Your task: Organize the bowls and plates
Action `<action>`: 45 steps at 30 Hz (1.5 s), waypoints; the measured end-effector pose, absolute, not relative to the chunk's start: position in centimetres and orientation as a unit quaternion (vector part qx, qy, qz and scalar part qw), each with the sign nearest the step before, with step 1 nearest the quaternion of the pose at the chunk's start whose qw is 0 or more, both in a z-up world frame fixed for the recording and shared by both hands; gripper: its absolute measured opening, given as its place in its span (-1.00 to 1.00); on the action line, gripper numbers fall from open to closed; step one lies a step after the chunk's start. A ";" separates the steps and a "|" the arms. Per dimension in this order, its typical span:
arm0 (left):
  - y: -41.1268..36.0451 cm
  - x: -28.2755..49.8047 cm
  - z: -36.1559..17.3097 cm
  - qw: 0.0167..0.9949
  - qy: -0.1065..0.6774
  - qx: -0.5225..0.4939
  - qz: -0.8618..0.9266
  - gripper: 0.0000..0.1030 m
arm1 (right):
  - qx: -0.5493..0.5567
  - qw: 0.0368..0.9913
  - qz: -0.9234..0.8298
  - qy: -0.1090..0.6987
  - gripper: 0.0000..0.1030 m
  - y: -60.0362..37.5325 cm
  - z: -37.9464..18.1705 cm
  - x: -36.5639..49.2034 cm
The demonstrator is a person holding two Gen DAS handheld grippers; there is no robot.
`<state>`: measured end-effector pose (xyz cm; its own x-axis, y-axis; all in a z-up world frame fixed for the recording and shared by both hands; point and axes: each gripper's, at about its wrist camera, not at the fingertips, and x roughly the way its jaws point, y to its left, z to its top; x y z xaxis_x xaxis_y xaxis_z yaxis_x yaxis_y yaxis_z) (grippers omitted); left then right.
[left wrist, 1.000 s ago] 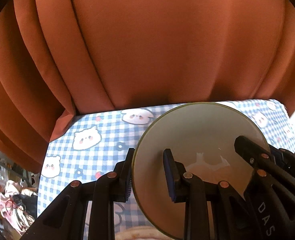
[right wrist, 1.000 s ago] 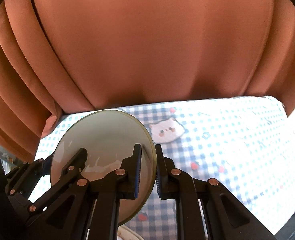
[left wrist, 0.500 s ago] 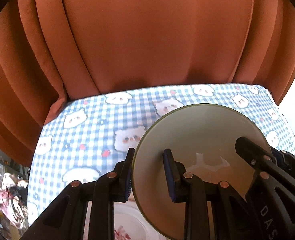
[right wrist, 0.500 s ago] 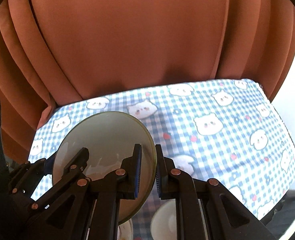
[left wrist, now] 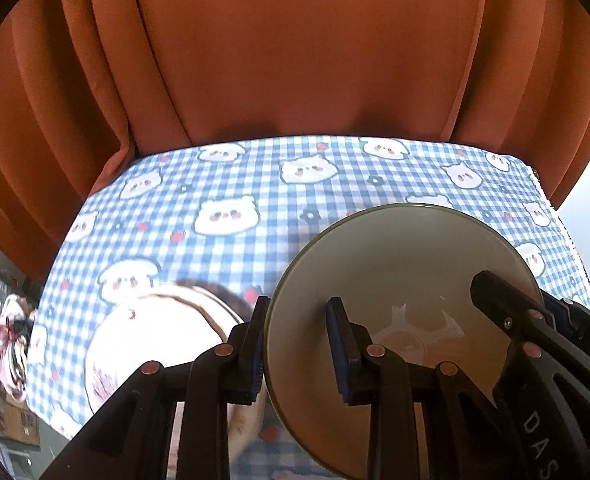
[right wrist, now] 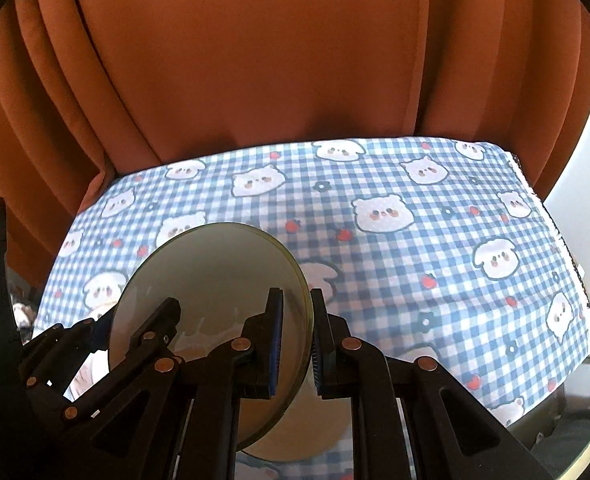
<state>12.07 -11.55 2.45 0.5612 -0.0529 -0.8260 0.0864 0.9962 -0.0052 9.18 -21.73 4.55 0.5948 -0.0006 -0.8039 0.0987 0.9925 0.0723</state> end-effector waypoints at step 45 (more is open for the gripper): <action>-13.4 9.9 -4.5 0.849 0.527 -0.014 0.033 -0.48 | 0.011 0.868 0.051 0.494 -0.69 -23.9 -2.4 9.1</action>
